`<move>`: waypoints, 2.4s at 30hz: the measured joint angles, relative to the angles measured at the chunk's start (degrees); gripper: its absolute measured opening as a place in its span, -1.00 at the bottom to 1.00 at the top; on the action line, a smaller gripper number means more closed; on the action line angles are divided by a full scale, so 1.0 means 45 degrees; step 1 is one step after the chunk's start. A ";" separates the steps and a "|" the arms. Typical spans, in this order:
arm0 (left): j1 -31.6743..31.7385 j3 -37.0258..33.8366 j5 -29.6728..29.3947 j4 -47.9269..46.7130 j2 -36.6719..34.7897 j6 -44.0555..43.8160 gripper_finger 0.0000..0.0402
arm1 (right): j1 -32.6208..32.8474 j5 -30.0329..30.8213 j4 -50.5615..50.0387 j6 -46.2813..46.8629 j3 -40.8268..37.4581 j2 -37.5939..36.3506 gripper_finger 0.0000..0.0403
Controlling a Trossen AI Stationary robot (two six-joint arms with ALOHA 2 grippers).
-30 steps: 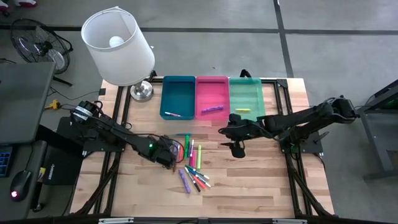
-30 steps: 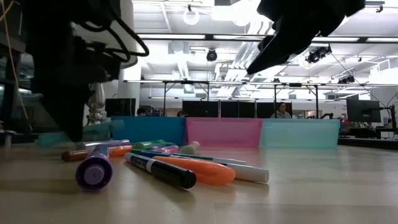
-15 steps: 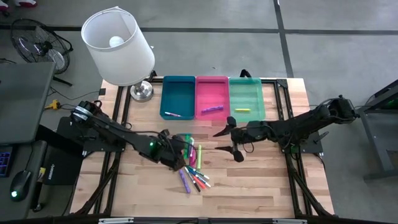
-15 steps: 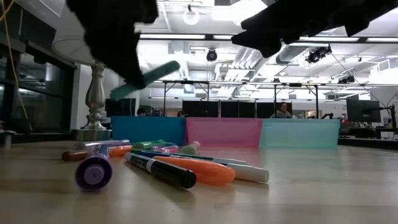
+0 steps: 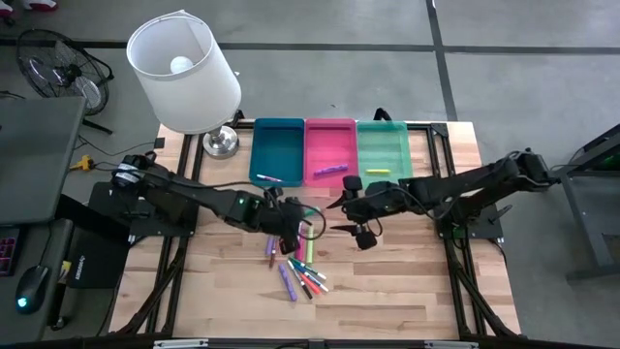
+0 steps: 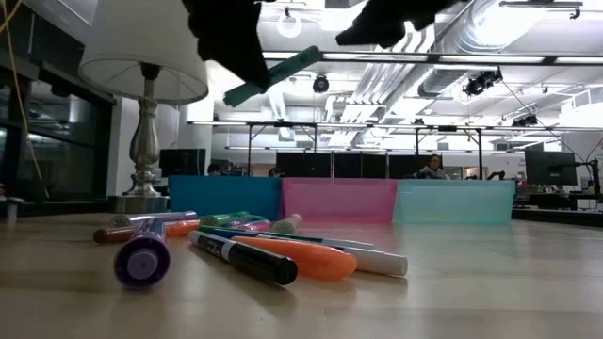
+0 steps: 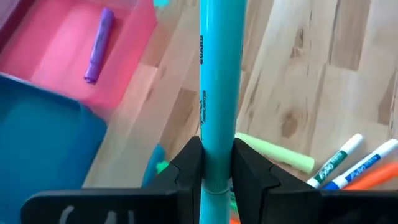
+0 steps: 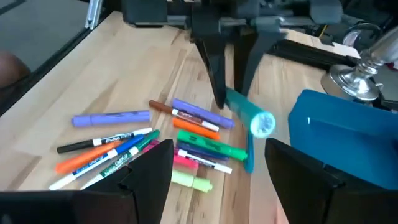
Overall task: Pick & Place Markers
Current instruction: Put the light blue highlighter into the pink bin
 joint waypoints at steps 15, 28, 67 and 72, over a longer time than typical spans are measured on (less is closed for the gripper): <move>0.0019 0.0310 -0.0032 0.0008 0.0000 0.0371 -0.73 | -0.0917 -0.1349 0.1172 -0.0044 0.0410 0.0972 0.21; 0.0014 0.0310 0.0090 -0.0083 -0.0014 0.0370 -0.73 | -0.1098 -0.2277 0.3112 -0.0277 0.0410 0.2431 0.09; 0.0019 0.0310 0.0402 0.0126 -0.0010 0.0467 -0.39 | -0.1146 -0.2417 0.2619 -0.0957 0.0438 0.2402 -0.69; 0.0028 0.0310 0.0394 0.0155 -0.0015 0.0653 0.00 | -0.1132 -0.2460 0.2301 -0.0967 0.0381 0.2427 -0.69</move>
